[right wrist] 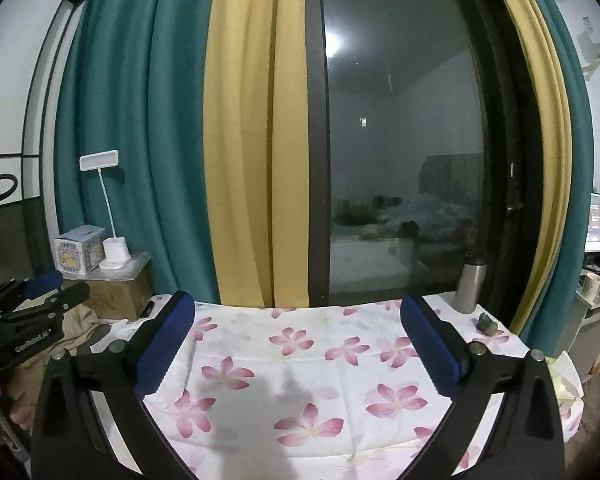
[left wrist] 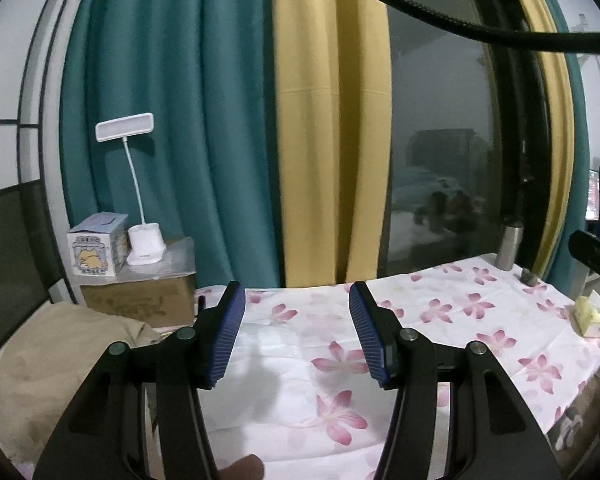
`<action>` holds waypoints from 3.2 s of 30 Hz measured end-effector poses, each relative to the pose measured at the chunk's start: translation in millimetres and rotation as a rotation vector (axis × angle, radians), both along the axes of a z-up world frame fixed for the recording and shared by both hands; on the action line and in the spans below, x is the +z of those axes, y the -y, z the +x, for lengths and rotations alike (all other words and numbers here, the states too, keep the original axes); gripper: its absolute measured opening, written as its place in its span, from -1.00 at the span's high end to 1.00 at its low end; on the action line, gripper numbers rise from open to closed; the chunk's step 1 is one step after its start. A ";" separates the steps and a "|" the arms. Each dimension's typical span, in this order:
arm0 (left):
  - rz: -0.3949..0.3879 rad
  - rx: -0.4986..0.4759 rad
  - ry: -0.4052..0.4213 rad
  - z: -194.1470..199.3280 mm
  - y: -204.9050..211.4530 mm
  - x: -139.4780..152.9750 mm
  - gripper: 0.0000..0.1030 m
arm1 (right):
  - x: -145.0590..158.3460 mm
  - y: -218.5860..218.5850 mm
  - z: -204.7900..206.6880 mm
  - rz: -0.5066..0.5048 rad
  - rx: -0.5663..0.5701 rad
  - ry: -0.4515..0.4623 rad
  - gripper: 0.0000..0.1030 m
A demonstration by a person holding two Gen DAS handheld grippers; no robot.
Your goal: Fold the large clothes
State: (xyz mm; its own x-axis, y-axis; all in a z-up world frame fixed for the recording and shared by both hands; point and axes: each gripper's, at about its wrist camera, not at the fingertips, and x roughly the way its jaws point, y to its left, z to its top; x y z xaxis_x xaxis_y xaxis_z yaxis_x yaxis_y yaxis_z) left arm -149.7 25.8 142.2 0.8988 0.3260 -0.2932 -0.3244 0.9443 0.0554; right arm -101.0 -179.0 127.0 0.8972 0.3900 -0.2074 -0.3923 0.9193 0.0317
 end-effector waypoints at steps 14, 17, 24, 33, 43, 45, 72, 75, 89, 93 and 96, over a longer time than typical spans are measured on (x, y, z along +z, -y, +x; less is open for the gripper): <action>-0.068 0.054 -0.070 10.0 -33.5 -33.9 -0.11 | -17.2 -24.8 16.5 -0.050 0.037 -0.068 -0.97; -0.079 0.063 -0.081 11.9 -38.7 -37.8 -0.11 | -18.7 -27.3 17.8 -0.056 0.037 -0.075 -0.97; -0.091 0.066 -0.102 16.7 -44.5 -43.7 -0.11 | -21.6 -32.0 20.8 -0.067 0.041 -0.088 -0.97; -0.096 0.055 -0.108 20.0 -43.4 -45.8 -0.11 | -22.6 -32.3 22.2 -0.068 0.042 -0.093 -0.97; -0.100 0.045 -0.104 20.9 -41.9 -45.9 -0.11 | -23.0 -30.8 23.1 -0.067 0.042 -0.093 -0.97; -0.100 0.043 -0.102 21.5 -41.3 -45.8 -0.11 | -23.1 -30.7 23.2 -0.068 0.042 -0.094 -0.97; -0.090 -0.001 -0.096 21.1 -33.5 -44.3 -0.11 | -23.7 -29.7 24.1 -0.066 0.038 -0.097 -0.97; -0.090 -0.002 -0.096 21.2 -33.6 -44.3 -0.11 | -23.7 -29.7 23.9 -0.066 0.038 -0.098 -0.97; -0.091 -0.004 -0.096 21.6 -32.2 -44.4 -0.11 | -23.1 -29.8 24.5 -0.066 0.037 -0.098 -0.97; -0.088 -0.017 -0.096 23.7 -33.2 -44.1 -0.11 | -23.2 -29.8 24.6 -0.067 0.038 -0.099 -0.97; -0.088 -0.019 -0.096 23.8 -33.1 -43.9 -0.11 | -23.1 -30.5 24.2 -0.067 0.037 -0.099 -0.97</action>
